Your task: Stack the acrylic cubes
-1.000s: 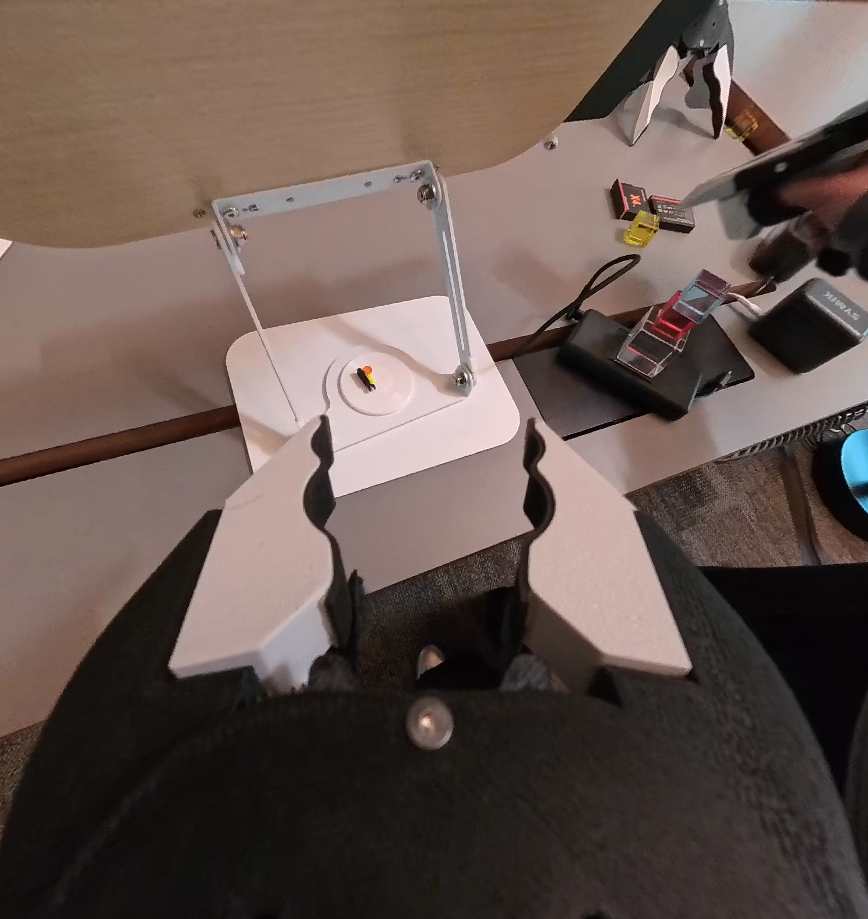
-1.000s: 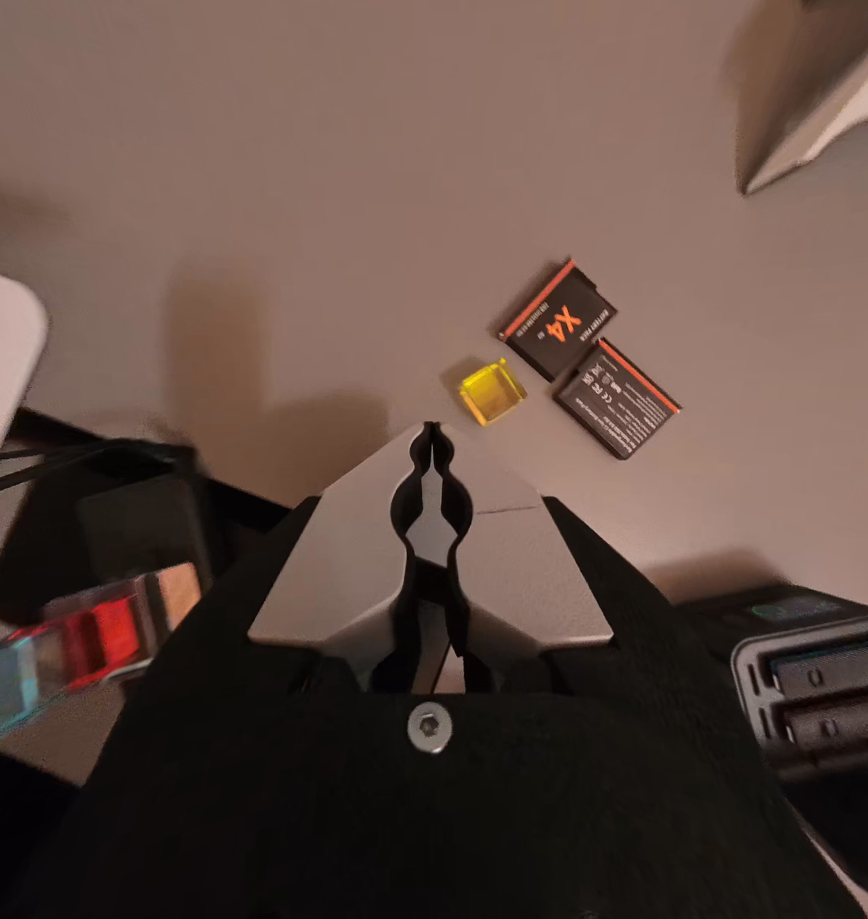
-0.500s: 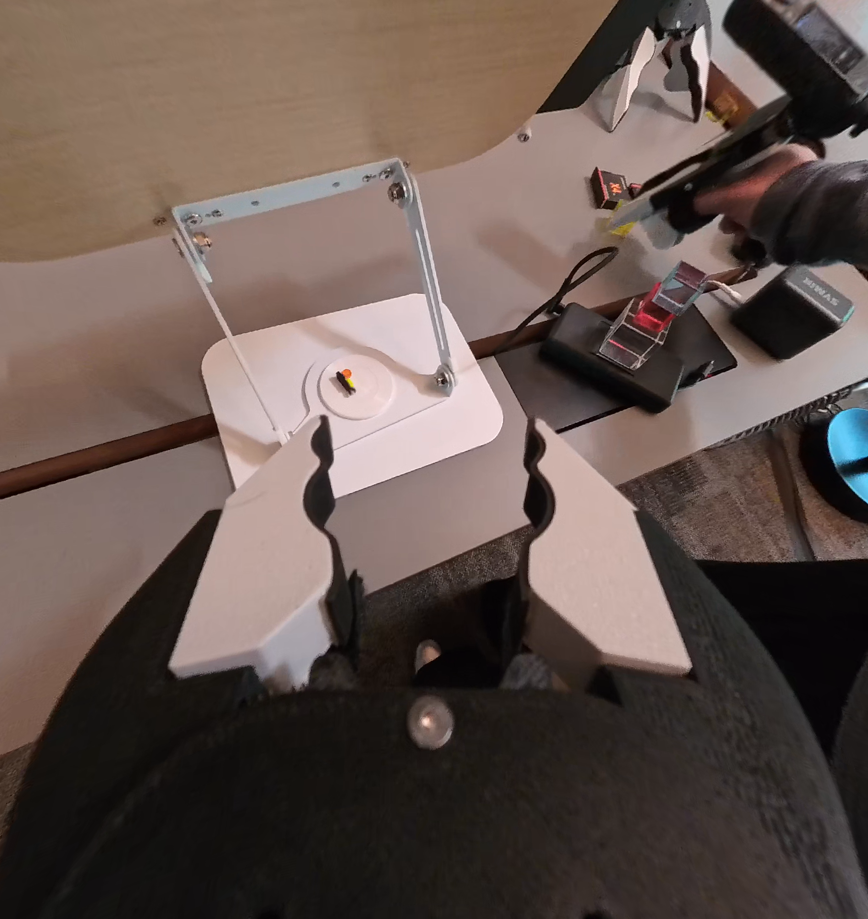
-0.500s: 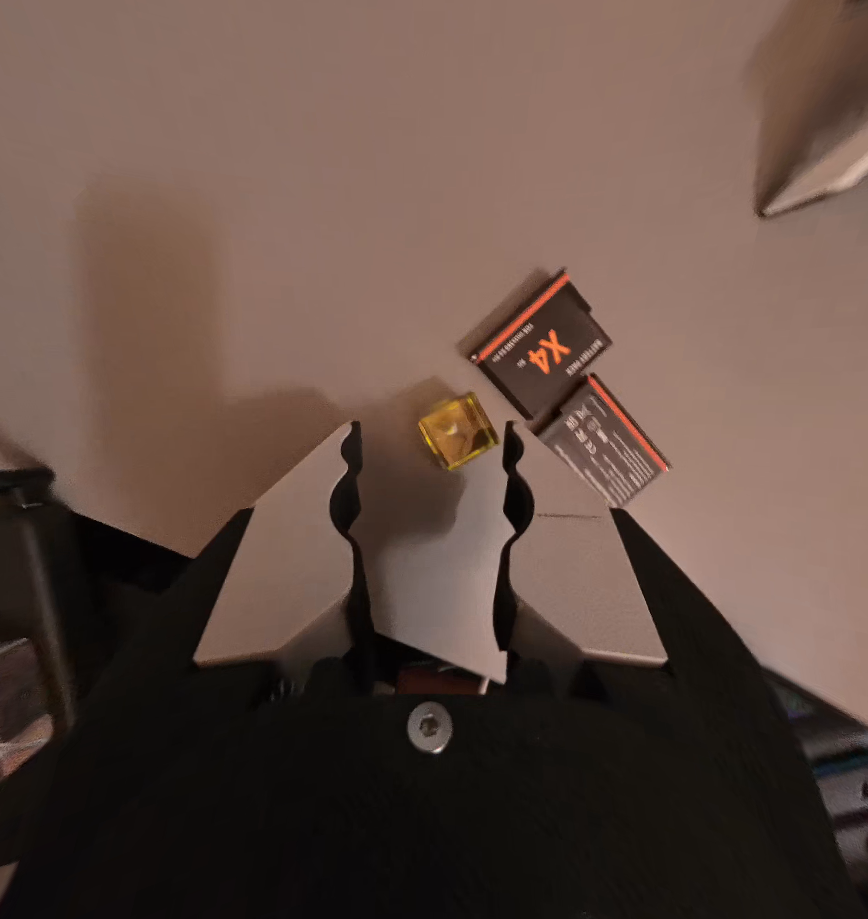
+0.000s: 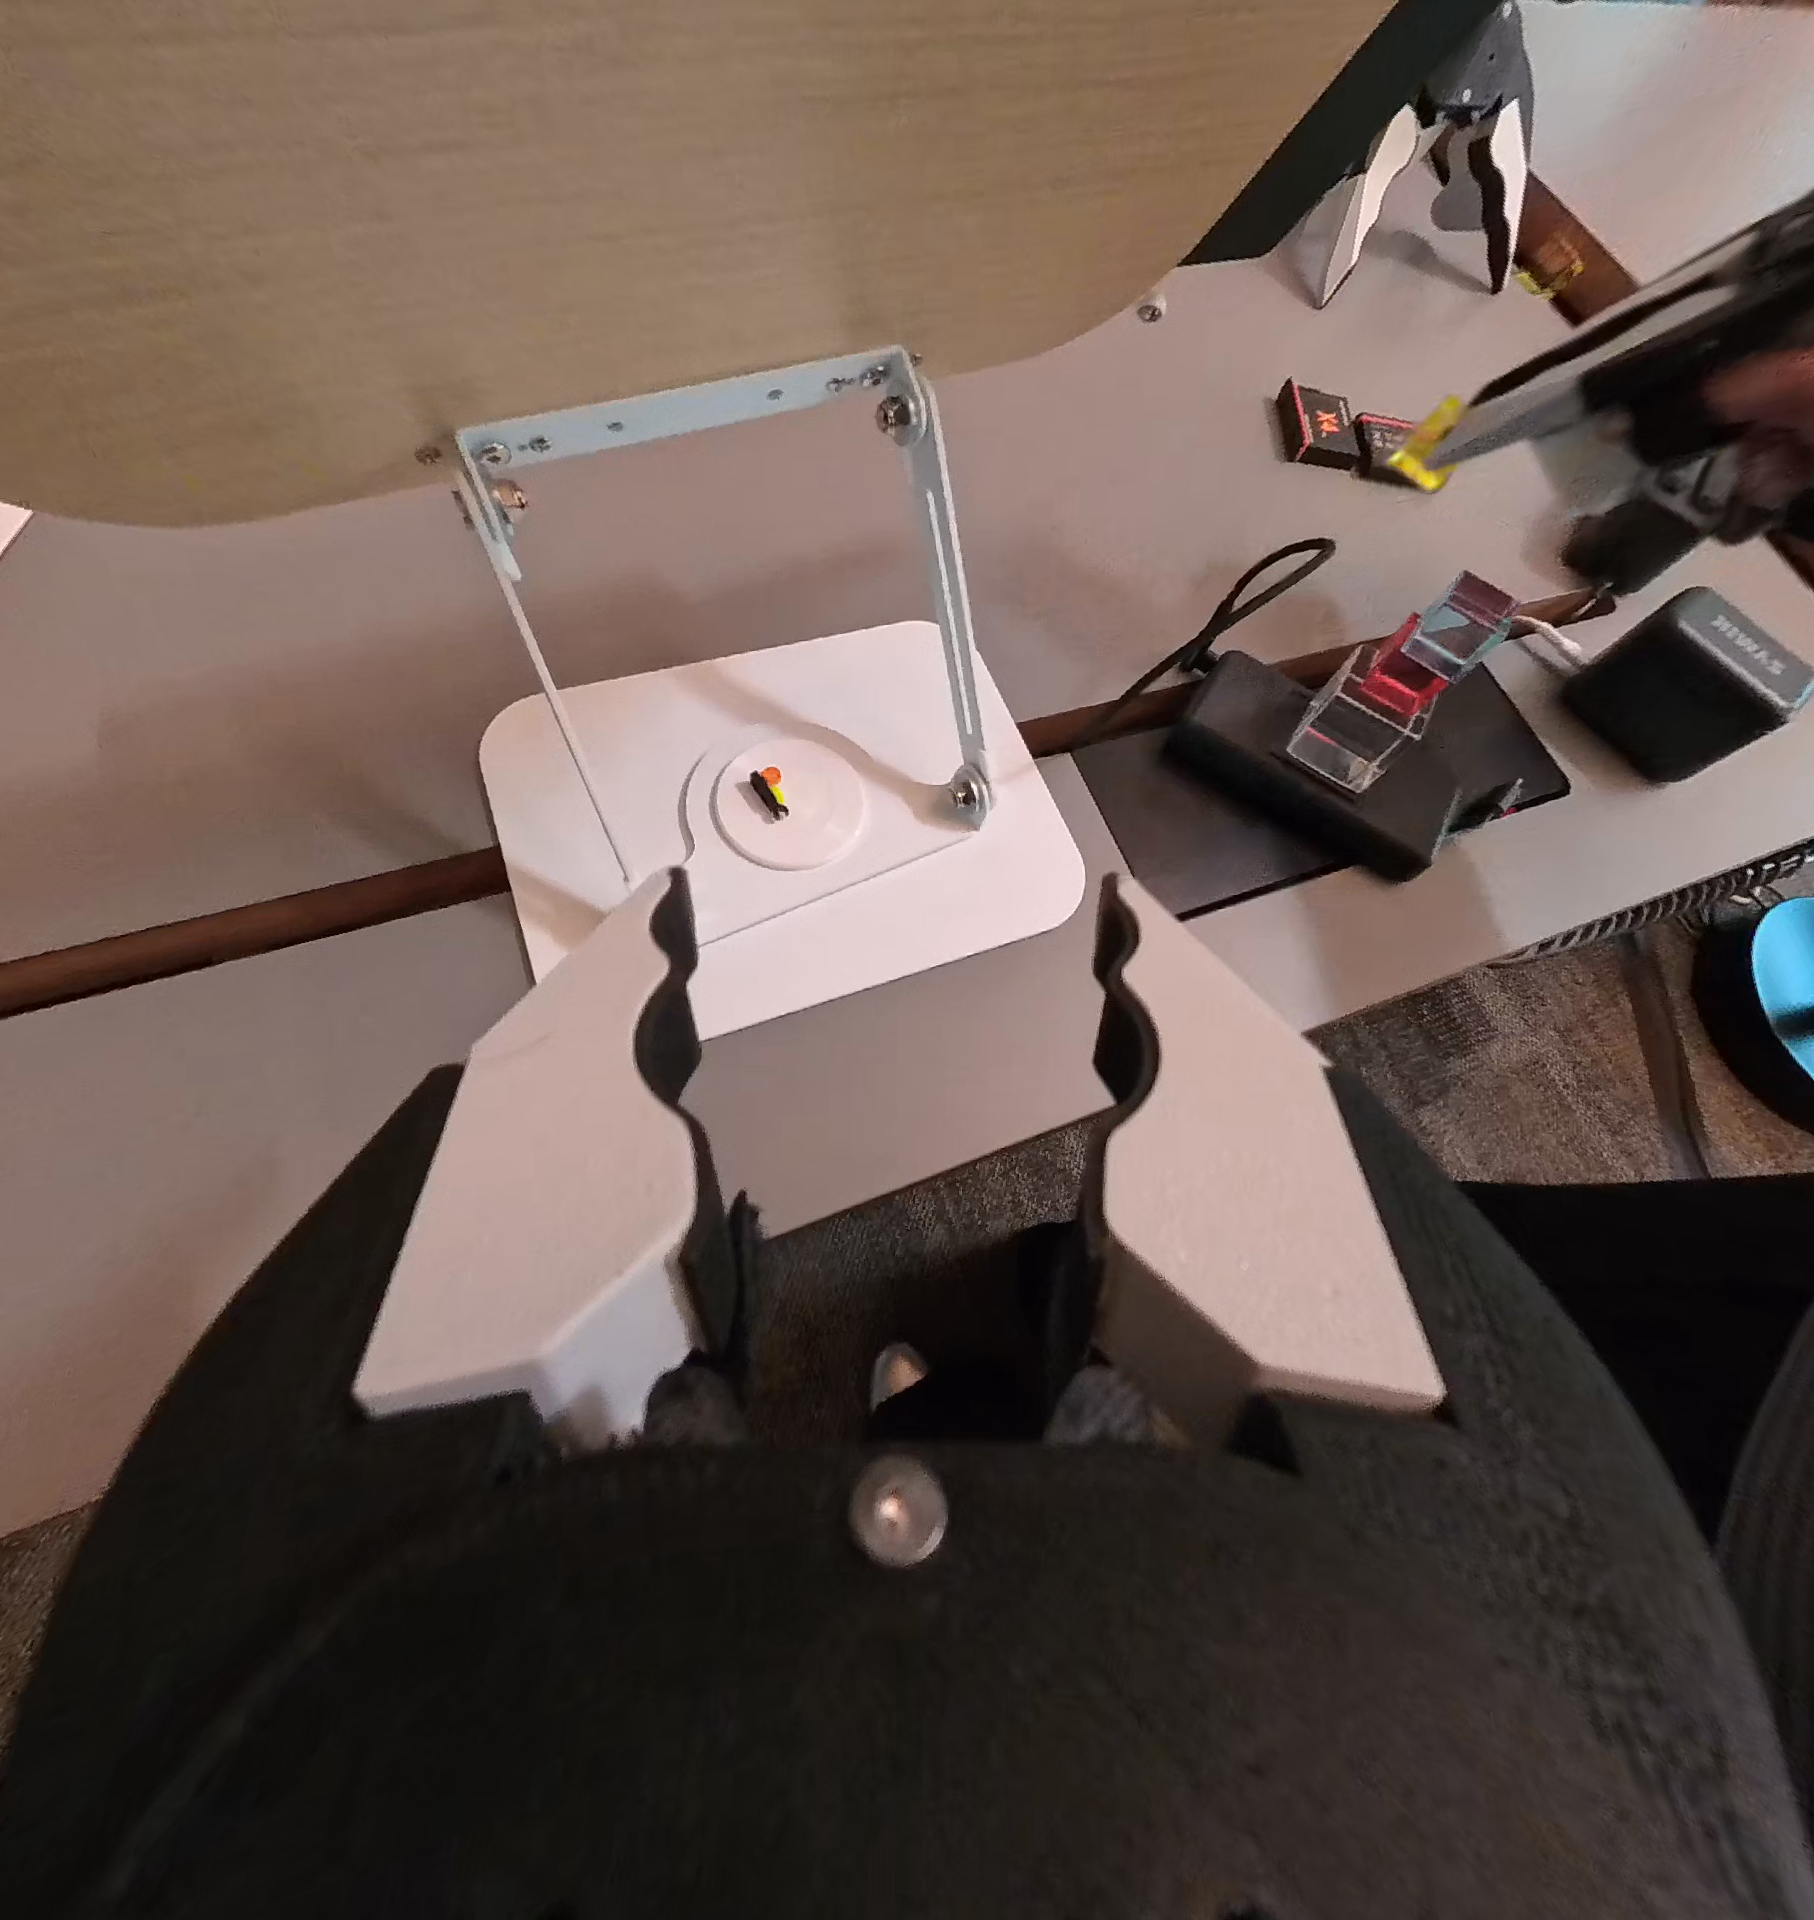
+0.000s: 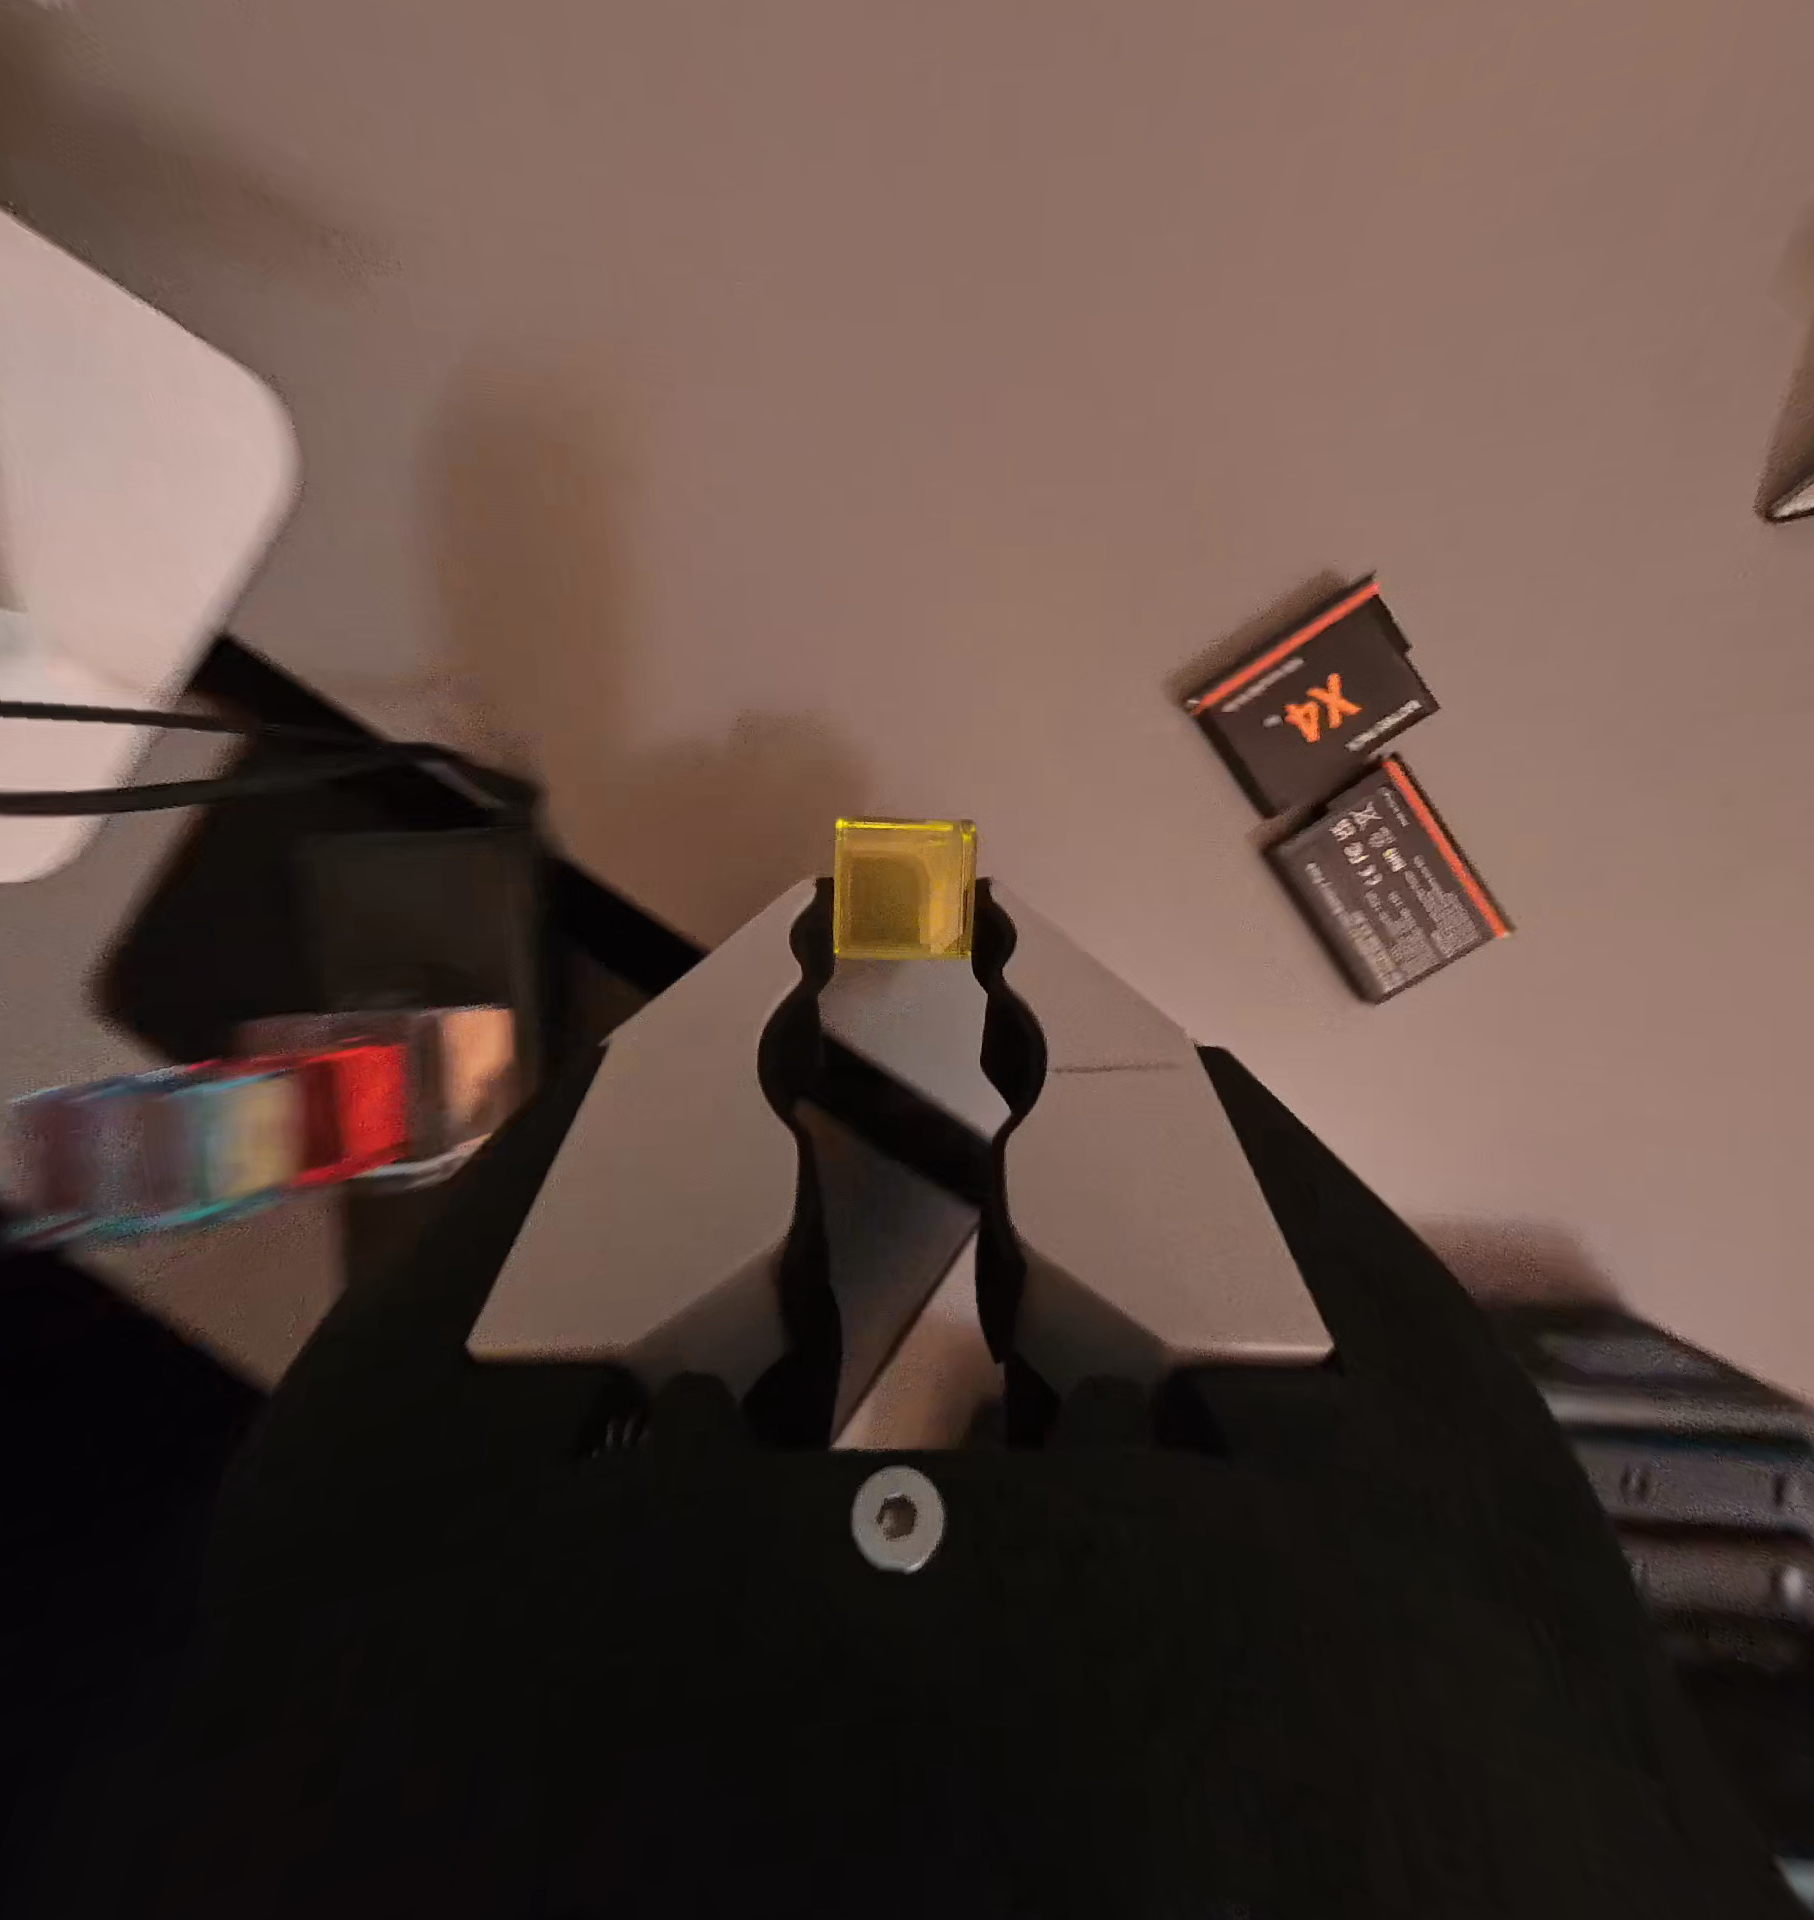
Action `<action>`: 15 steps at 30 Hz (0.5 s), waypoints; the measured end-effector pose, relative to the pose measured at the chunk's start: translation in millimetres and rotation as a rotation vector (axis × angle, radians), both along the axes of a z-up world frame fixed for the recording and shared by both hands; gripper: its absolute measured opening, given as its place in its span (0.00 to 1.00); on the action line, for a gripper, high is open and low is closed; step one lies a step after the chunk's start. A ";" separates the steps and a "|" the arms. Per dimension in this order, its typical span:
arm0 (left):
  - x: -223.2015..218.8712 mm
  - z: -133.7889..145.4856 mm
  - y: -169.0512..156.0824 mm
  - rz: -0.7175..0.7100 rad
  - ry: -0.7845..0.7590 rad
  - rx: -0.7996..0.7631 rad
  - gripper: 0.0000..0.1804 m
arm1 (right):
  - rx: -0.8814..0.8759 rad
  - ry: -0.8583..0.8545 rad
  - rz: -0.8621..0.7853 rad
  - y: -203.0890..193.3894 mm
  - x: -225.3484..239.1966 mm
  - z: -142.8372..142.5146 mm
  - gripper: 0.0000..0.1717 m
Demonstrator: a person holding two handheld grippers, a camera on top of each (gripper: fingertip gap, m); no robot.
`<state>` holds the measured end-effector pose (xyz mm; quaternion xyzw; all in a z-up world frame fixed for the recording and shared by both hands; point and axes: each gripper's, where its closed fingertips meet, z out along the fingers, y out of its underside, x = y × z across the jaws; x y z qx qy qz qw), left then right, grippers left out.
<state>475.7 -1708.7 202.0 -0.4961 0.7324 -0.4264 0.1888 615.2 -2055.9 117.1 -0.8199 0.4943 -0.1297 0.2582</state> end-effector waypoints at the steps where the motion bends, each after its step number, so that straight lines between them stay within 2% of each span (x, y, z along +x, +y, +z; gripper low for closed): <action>1: 0.7 -0.1 0.1 0.001 -0.001 -0.005 0.43 | 0.029 -0.002 0.004 9.8 -11.7 15.8 0.14; 4: 2.3 -0.8 1.1 0.003 -0.005 -0.014 0.43 | 0.108 0.001 0.058 43.6 -47.9 54.2 0.14; 6: 3.3 -1.1 1.7 0.003 -0.006 -0.020 0.43 | 0.118 0.010 0.107 61.7 -67.9 66.4 0.15; 11: 5.7 0.0 2.6 -0.006 -0.014 -0.025 0.43 | 0.000 0.025 0.200 78.9 -90.2 56.7 0.15; 15: 5.7 0.8 4.3 -0.006 -0.019 -0.027 0.43 | -0.015 0.032 0.201 86.1 -93.9 48.4 0.15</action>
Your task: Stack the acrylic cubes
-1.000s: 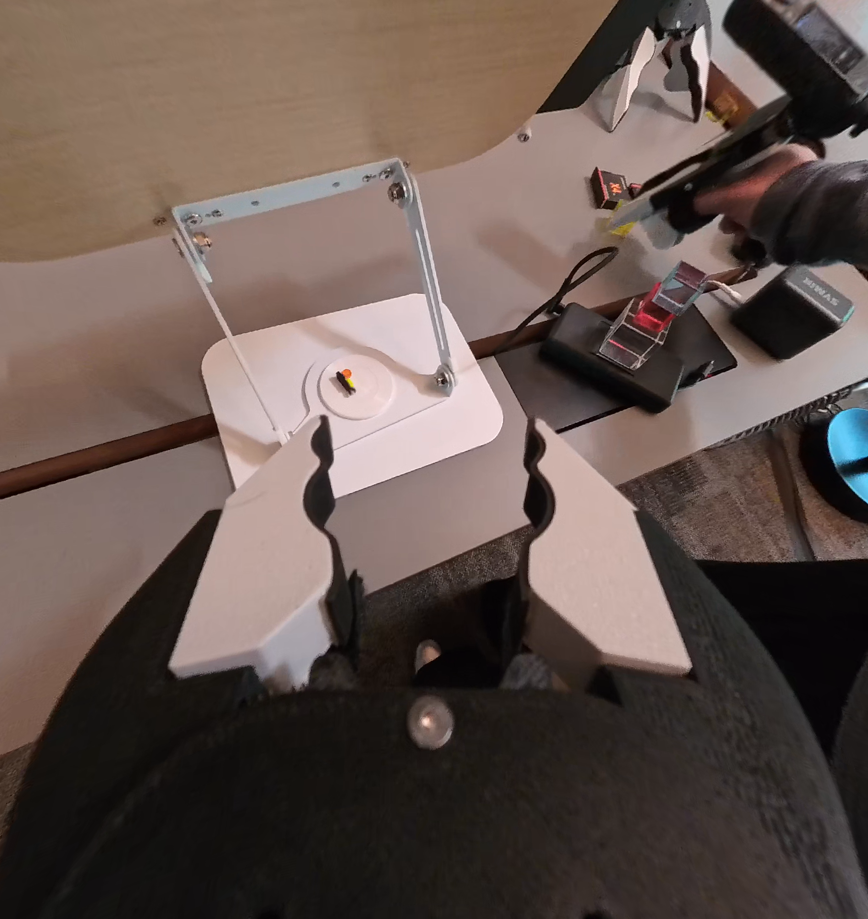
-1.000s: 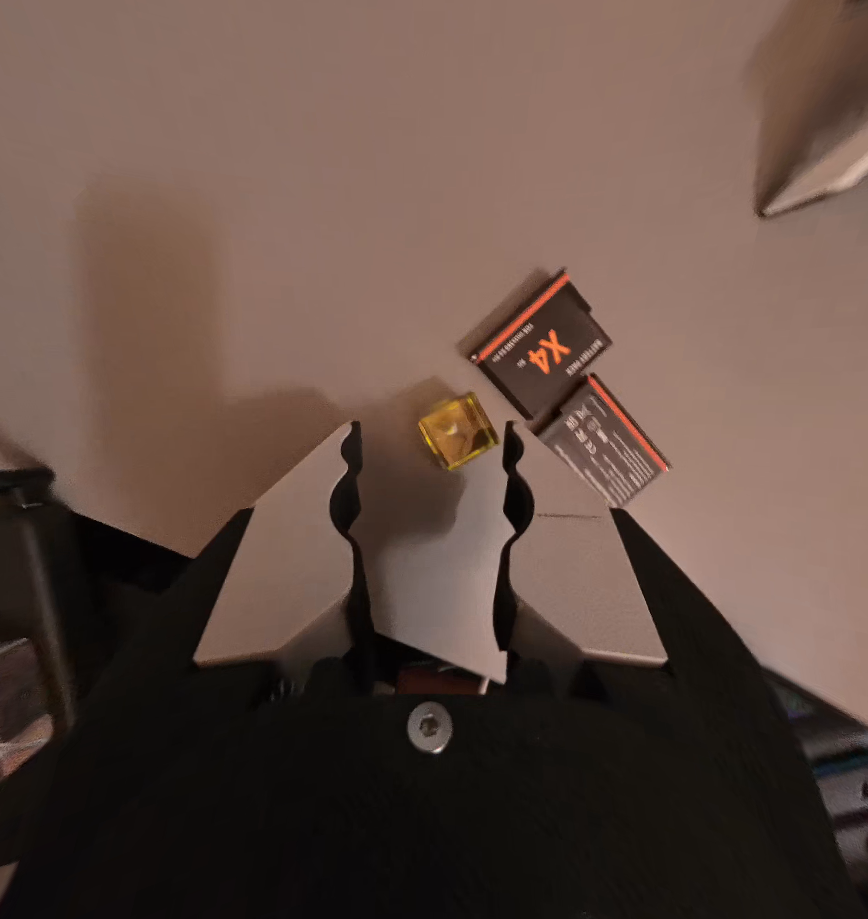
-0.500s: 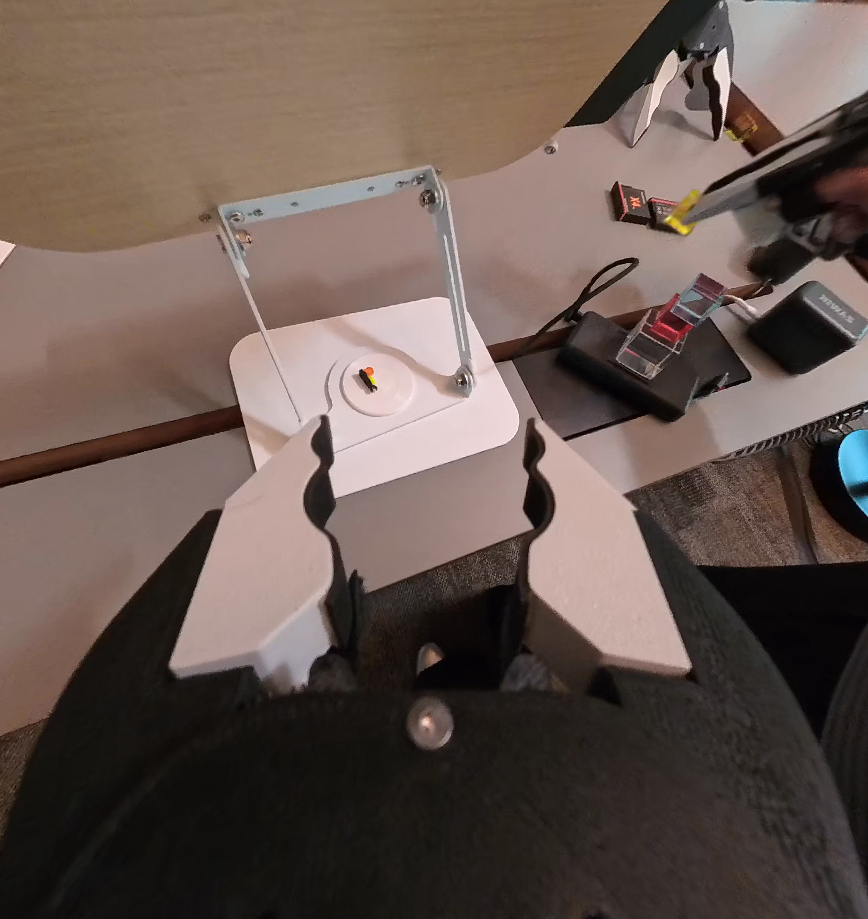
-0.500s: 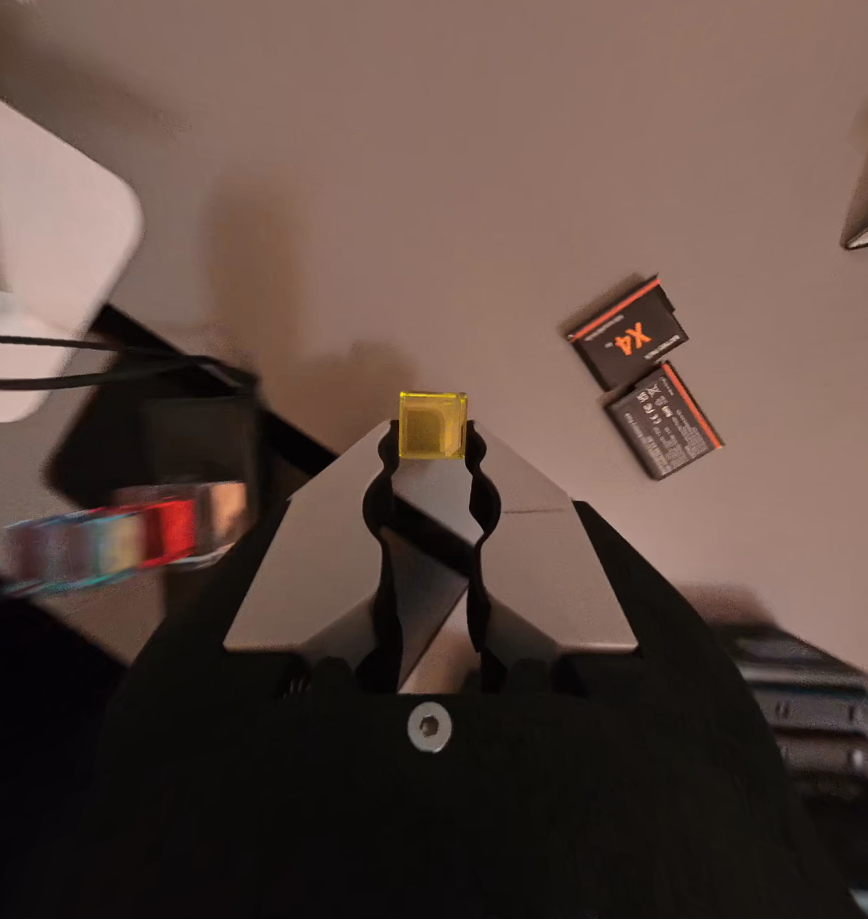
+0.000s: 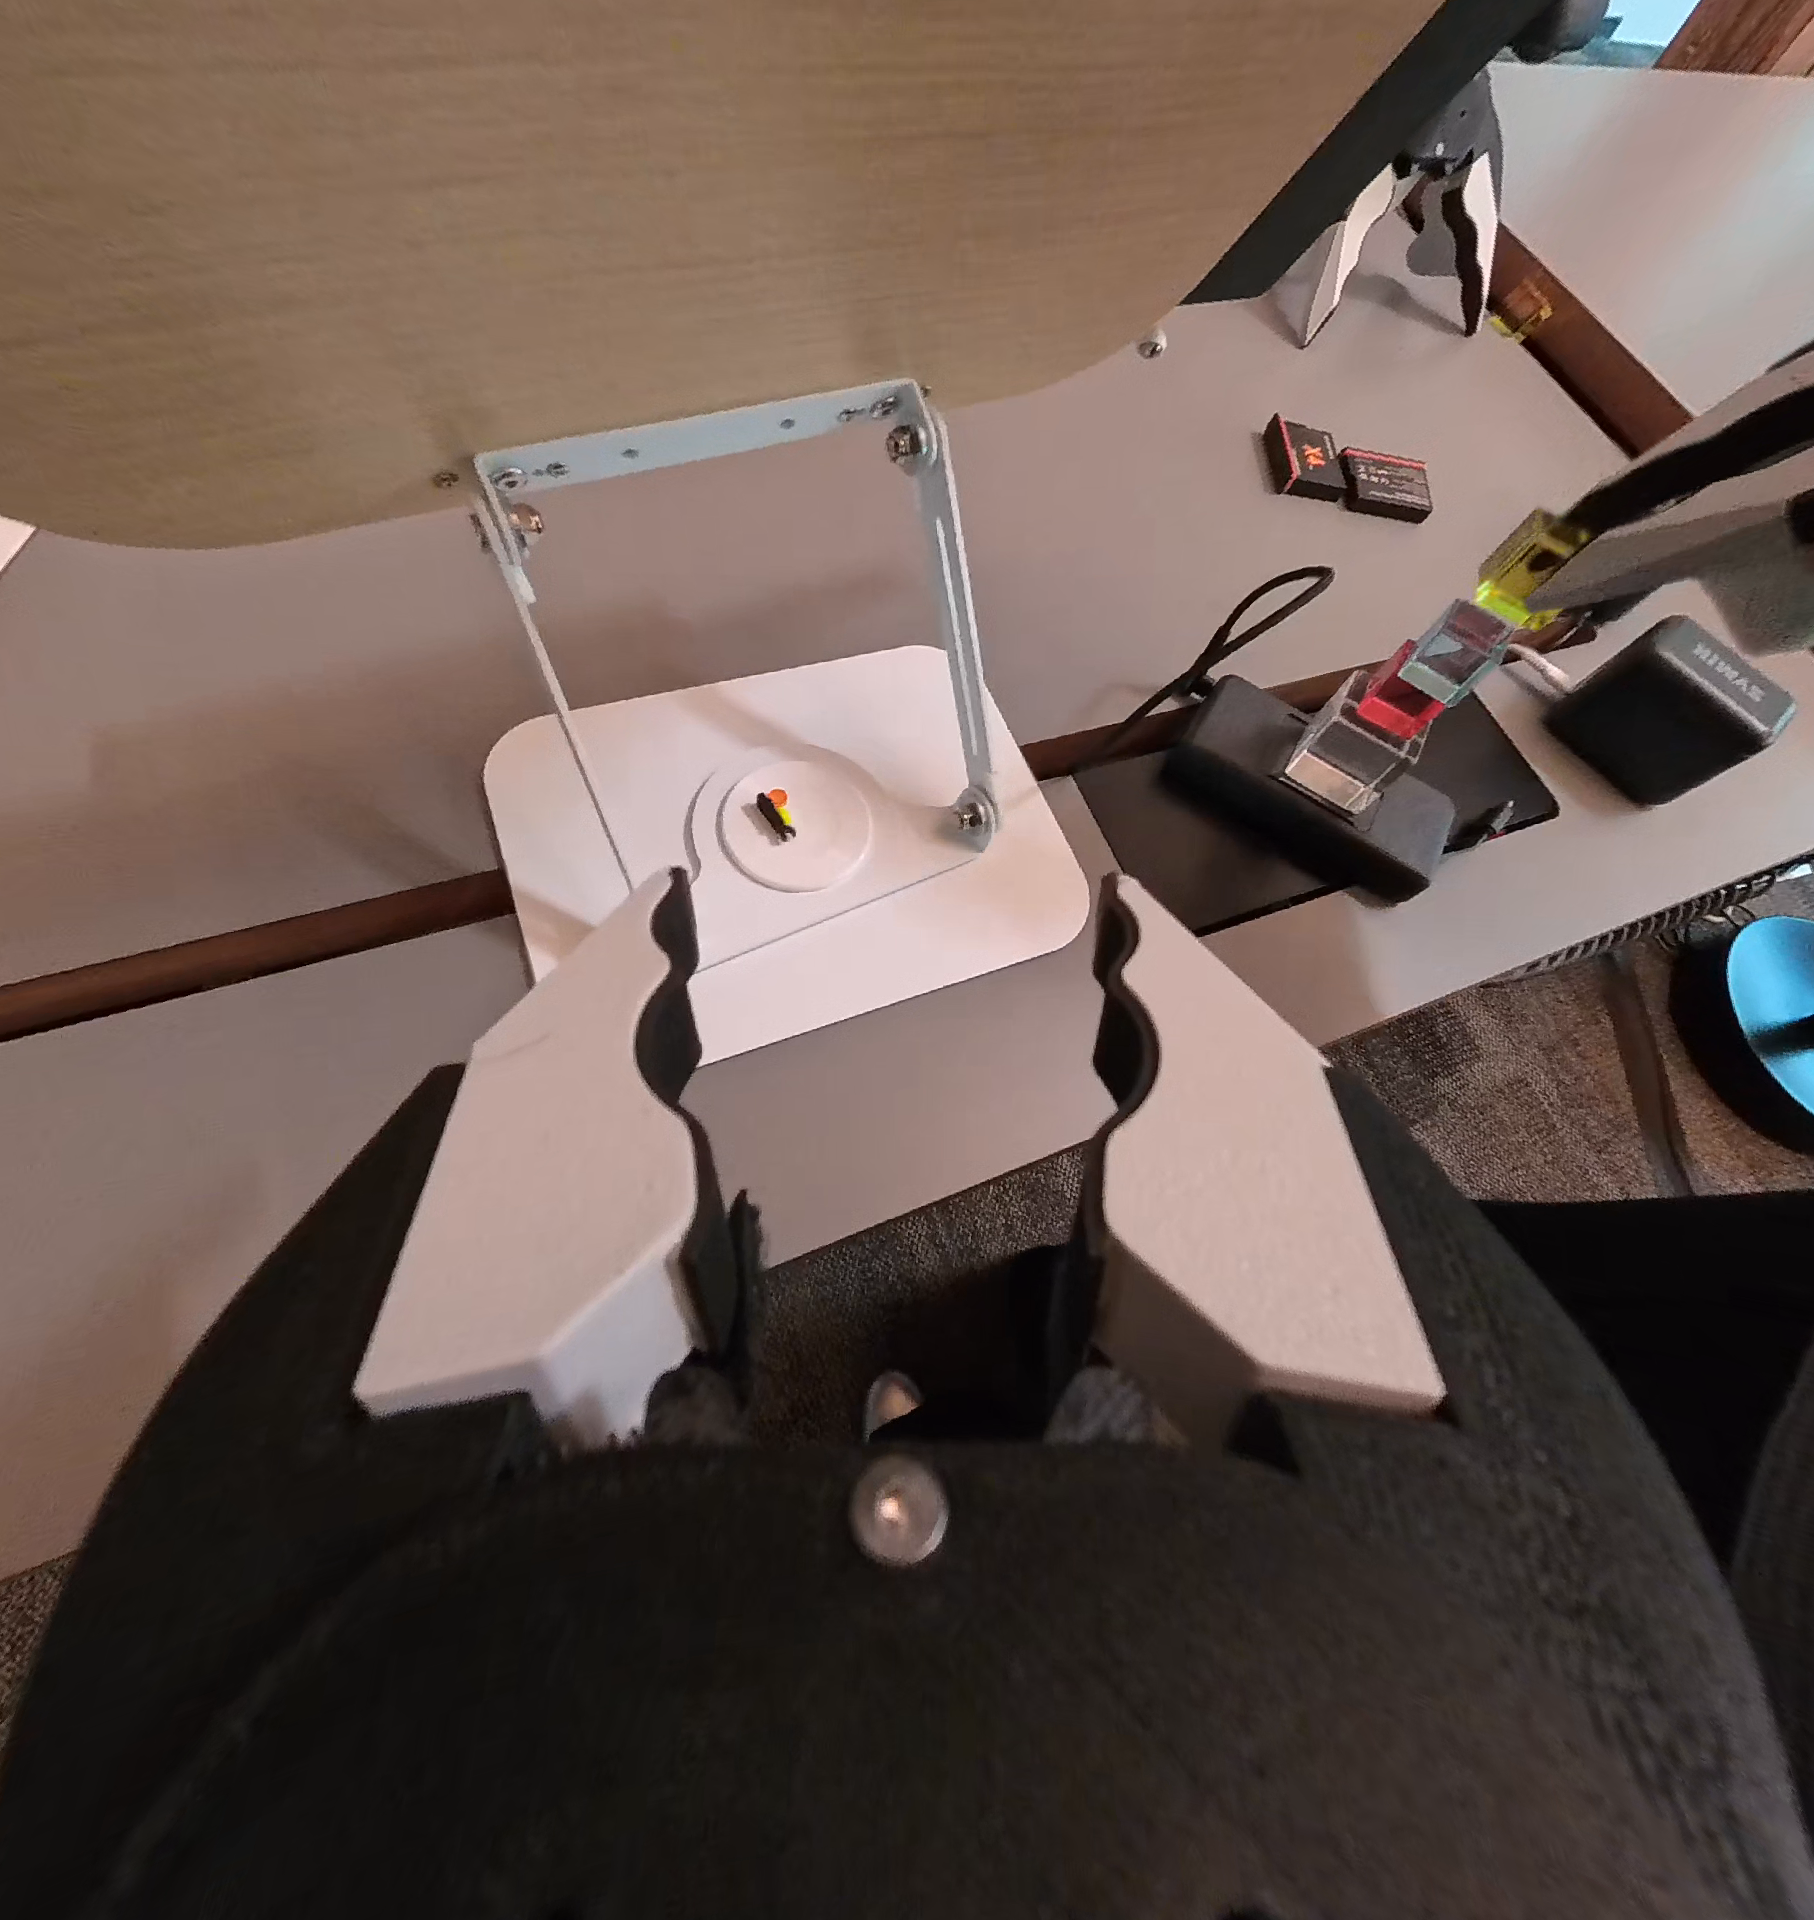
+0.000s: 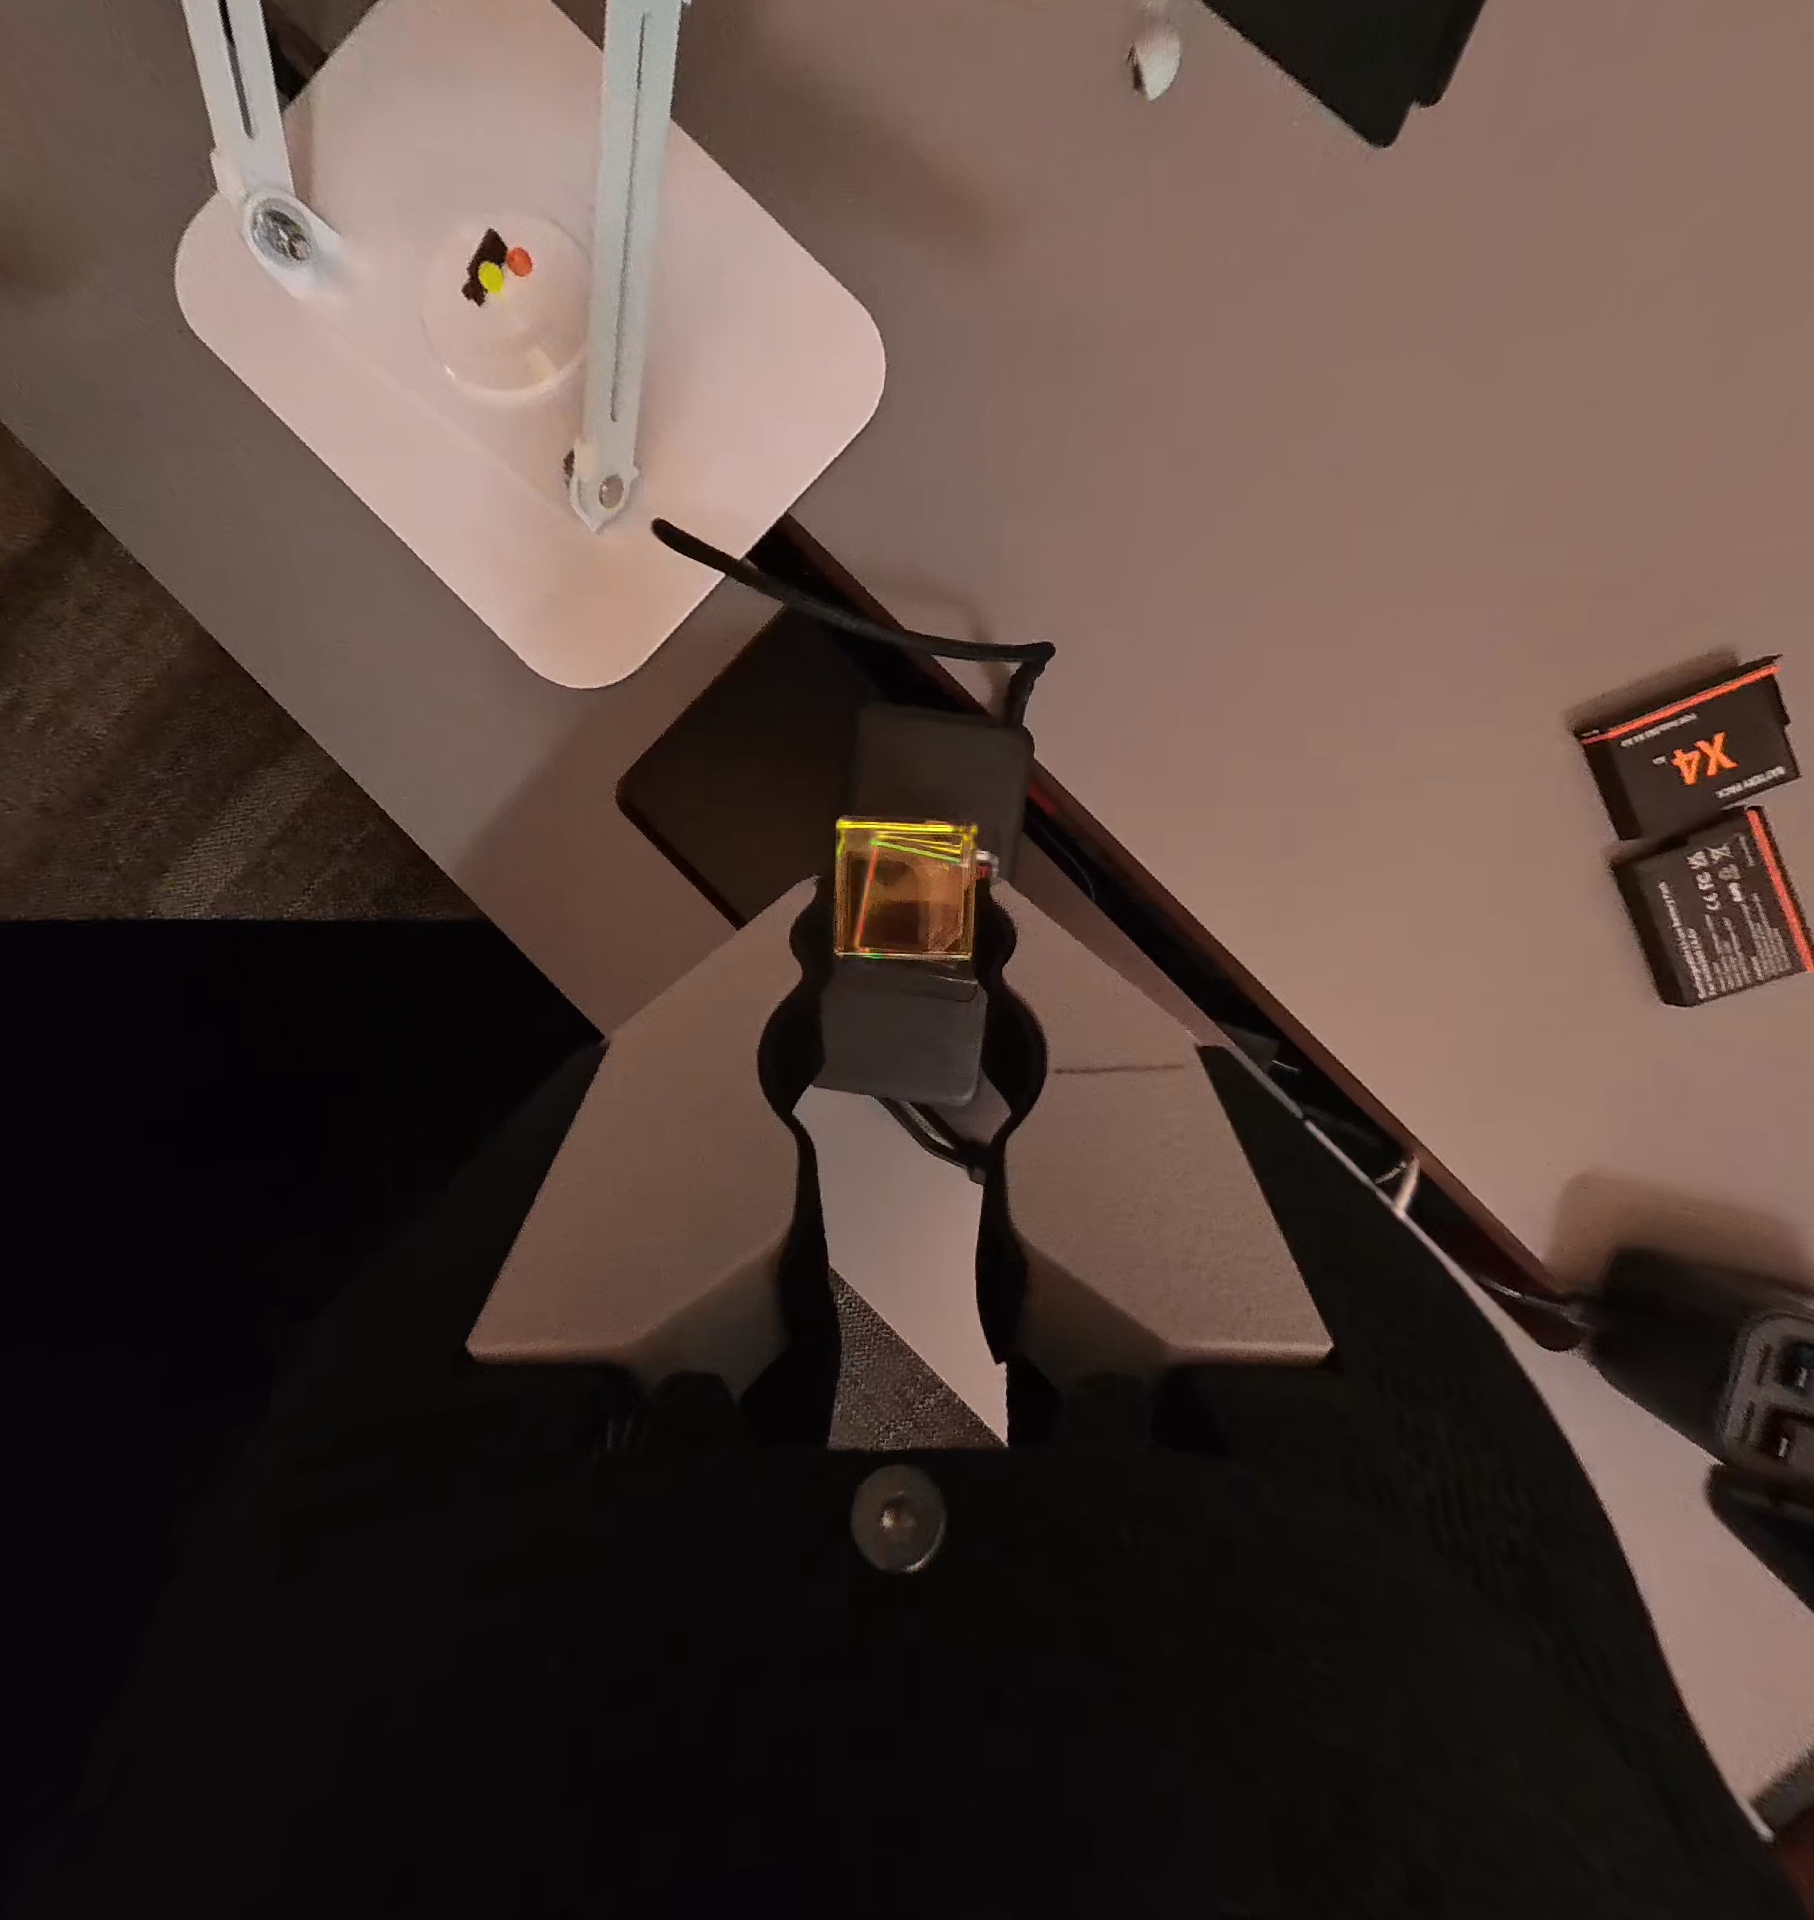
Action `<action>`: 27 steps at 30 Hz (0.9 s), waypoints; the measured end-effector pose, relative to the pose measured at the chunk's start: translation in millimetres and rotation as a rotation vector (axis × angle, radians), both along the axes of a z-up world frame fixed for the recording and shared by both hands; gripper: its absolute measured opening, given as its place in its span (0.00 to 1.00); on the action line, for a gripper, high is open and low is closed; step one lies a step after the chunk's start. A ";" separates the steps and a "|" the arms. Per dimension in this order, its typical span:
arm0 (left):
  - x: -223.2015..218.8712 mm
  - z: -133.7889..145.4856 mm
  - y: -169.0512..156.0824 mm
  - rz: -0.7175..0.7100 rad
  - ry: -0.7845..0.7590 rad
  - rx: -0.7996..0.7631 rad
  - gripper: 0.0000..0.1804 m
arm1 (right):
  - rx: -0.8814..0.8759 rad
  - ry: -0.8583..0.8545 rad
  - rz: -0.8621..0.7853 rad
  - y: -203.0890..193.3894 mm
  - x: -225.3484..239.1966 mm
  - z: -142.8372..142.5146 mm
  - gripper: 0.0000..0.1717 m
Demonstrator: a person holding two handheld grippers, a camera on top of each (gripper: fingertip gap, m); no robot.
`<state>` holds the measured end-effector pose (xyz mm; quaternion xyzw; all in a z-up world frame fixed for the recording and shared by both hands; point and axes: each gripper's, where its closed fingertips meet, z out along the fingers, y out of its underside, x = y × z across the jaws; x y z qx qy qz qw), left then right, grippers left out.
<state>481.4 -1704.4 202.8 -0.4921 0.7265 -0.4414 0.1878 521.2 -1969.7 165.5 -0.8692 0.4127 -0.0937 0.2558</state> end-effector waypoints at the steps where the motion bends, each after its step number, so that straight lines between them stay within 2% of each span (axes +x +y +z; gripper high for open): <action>1: -0.4 -0.2 0.6 0.001 0.001 -0.001 0.43 | -0.017 -0.005 0.000 -0.7 0.0 -1.6 0.15; 19: -6.7 -3.3 5.7 -0.001 0.003 -0.010 0.43 | -0.058 -0.024 -0.065 -1.0 -2.8 -13.4 0.15; 23: -5.5 -1.7 6.5 -0.001 -0.007 -0.013 0.43 | -0.009 -0.053 -0.112 -2.4 -8.6 -4.6 0.32; 27: -3.0 -0.3 8.1 -0.005 -0.012 -0.027 0.43 | 0.124 -0.217 -0.217 -13.9 -15.0 23.0 0.36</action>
